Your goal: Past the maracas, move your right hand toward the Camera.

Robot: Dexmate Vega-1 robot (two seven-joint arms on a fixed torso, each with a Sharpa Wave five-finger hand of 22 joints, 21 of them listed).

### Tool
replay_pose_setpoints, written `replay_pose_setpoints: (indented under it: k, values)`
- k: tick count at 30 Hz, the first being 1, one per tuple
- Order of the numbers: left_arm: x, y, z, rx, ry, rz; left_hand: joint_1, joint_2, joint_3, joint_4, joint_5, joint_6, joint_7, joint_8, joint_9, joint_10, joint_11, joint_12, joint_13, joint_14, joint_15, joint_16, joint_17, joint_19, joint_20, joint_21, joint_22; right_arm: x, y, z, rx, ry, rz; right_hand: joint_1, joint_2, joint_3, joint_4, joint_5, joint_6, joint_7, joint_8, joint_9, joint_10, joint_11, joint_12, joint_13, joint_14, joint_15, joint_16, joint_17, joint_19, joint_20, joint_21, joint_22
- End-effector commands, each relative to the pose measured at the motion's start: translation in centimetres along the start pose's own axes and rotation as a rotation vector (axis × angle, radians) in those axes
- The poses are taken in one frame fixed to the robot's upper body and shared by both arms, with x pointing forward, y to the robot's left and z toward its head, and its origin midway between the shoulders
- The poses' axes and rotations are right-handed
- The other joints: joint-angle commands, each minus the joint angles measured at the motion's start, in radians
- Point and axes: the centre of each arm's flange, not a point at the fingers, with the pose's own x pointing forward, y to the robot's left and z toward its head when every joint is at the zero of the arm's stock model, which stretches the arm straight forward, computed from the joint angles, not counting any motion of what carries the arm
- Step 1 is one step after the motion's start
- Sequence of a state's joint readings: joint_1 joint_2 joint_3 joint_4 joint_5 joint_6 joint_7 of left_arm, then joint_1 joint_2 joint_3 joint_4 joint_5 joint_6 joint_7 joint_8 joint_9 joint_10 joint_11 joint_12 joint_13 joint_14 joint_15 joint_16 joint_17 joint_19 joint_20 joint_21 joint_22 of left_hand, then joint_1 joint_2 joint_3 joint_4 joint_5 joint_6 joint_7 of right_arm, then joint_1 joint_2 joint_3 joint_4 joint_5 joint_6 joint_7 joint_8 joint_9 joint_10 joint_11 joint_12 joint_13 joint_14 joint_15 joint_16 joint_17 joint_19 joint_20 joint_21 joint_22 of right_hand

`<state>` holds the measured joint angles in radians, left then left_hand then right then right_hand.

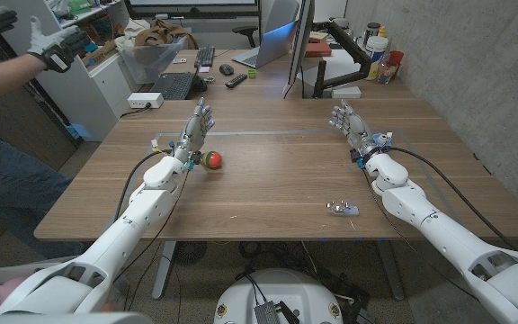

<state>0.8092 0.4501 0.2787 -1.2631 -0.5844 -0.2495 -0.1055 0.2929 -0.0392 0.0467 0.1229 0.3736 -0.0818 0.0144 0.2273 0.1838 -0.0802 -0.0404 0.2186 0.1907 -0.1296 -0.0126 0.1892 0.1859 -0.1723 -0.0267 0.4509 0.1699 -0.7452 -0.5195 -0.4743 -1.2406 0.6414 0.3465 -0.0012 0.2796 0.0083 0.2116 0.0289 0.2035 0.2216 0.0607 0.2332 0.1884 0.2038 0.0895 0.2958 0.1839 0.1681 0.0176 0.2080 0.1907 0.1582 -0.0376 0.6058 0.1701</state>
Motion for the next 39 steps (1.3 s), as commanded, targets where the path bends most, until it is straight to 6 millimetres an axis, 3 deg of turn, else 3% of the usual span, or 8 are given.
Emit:
replay_pose_setpoints:
  k: [1,39]
  values:
    - [-0.2,0.3,0.3,0.011,0.0,0.004,0.012,0.007,-0.003,0.0,0.007,0.006,-0.003,0.002,0.005,0.006,0.0,0.004,0.001,0.005,0.002,0.01,0.003,-0.003,0.001,-0.003,0.004,0.7,0.0,0.8,-0.038,-0.017,0.013,0.009,0.007,0.002,-0.002,0.004,0.008,-0.003,-0.004,0.002,0.007,-0.003,-0.002,0.002,0.003,-0.003,0.0,0.002,0.001,-0.027,-0.004,0.002]
    - [-0.8,0.5,1.1,0.013,-0.013,0.006,0.02,0.018,-0.01,-0.003,0.01,0.036,-0.004,0.002,0.005,0.025,0.006,0.005,0.001,0.019,0.004,0.011,0.002,0.007,0.01,-0.02,0.005,2.0,0.2,3.1,-0.111,-0.061,0.052,0.013,0.01,0.002,-0.01,0.003,0.021,-0.013,-0.009,0.003,0.026,-0.019,-0.006,0.003,0.016,-0.007,0.001,0.0,0.004,-0.023,-0.026,0.002]
